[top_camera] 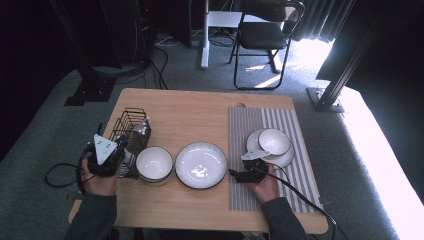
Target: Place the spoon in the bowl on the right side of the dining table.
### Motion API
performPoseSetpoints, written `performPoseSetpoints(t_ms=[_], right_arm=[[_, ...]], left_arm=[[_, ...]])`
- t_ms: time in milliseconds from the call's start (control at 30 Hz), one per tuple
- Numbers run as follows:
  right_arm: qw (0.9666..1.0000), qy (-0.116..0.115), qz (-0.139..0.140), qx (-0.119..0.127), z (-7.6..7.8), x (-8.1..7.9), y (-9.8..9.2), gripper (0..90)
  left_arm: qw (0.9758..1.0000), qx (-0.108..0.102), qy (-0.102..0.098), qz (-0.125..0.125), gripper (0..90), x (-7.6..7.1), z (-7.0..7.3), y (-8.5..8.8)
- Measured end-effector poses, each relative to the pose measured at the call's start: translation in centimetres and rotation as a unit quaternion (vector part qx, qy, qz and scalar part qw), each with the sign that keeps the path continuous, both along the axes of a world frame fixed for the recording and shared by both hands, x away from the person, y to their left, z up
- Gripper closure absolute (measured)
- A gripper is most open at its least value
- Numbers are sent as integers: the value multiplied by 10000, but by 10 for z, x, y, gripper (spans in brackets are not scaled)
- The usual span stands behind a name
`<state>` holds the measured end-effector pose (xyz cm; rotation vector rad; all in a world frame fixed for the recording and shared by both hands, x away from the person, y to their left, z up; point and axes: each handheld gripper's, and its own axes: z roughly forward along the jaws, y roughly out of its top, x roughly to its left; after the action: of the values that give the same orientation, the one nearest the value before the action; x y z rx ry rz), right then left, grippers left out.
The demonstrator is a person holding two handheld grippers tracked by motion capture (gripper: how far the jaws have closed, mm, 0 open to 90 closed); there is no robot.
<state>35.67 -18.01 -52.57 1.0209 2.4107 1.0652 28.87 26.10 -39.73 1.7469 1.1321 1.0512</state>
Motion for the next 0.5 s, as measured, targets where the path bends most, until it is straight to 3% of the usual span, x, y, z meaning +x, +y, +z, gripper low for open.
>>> performPoseSetpoints(t_ms=[267, 500], right_arm=[[10000, 3, 0, 1, 0, 0, 0, 260], [10000, -5, 15, -13, 0, 0, 0, 262]], left_arm=[[9998, 100, -160, -78, 859, 0, 16, 0], [9995, 135, -125, -266, 859, 3, 25, 2]])
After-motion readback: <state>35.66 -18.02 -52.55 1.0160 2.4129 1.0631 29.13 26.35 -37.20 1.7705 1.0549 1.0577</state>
